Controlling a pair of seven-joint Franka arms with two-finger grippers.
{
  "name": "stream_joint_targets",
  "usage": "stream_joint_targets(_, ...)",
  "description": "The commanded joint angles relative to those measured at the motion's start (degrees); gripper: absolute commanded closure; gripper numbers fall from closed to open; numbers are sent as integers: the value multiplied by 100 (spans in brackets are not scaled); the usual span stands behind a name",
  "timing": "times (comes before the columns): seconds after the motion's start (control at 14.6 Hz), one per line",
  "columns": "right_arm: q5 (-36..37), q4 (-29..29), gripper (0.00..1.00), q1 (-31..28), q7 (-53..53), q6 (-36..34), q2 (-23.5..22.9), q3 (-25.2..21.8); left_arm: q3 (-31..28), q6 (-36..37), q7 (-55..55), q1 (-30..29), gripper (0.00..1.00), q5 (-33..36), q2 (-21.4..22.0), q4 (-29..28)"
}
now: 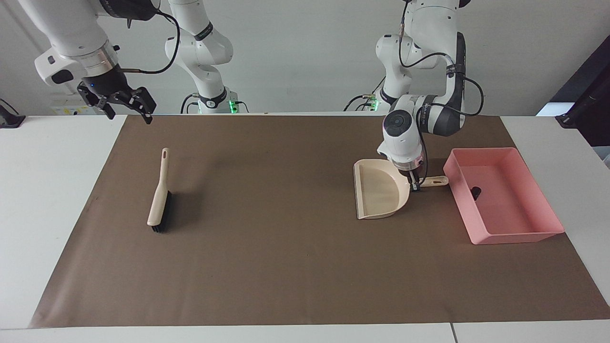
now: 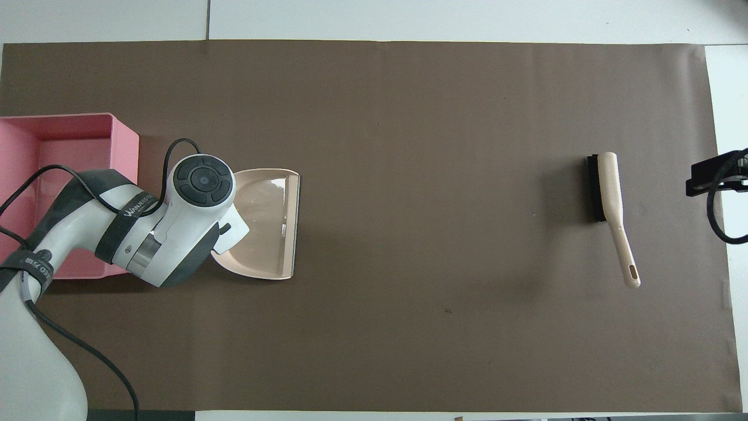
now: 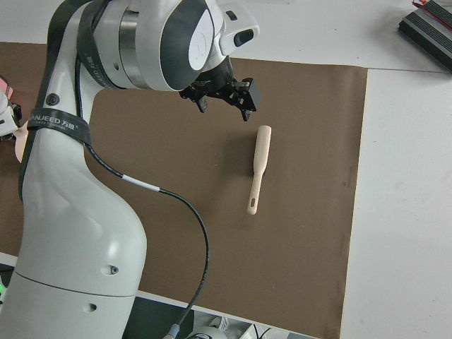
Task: Clean e-waste and dump in bin
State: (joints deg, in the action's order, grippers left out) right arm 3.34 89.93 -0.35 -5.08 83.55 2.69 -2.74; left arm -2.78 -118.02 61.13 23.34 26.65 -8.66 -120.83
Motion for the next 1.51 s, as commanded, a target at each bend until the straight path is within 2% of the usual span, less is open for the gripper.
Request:
stream_joint_targets(0.0, 88, 139, 1, 27, 42, 83, 108, 10, -47, 200, -14, -40, 8, -256, 311, 226)
stream_joint_targets(0.14, 53, 121, 0, 27, 42, 48, 108, 28, -108, 542, -144, -66, 8, -379, 618, 323)
stream_joint_targets(0.21, 53, 121, 1, 18, 33, 56, 108, 28, -144, 691, -363, -188, 4, -510, 776, 341)
stream_joint_targets(0.34, 53, 148, 1, 9, 33, 92, 108, 28, -135, 1008, -1003, -478, 2, -1027, 944, 333)
stream_joint_targets(0.48, 35, 148, 0, 9, 24, 92, 108, 28, -144, 1281, -1881, -645, 2, -1118, 998, 341)
stream_joint_targets(0.68, 0, 148, 1, 18, -37, 65, 108, 28, -135, 1273, -3252, -970, 2, -1179, 989, 341)
stream_joint_targets(0.75, -43, 148, 1, 18, -46, 74, 108, 28, -144, 1247, -3727, -1006, 2, -1414, 989, 350)
stream_joint_targets(0.96, -70, 156, 0, 27, -73, -5, 117, 37, -144, 1290, -5108, -1673, 2, -2530, 892, 692)
stream_joint_targets(1.23, -132, 156, 1, 18, -108, -23, 117, 37, -144, 1422, -5681, -2008, 2, -2638, 945, 1289)
stream_joint_targets(1.44, -132, 157, 1, 27, -108, -5, 117, 37, -144, 2000, -5770, -2166, 2, -2638, 963, 1886)
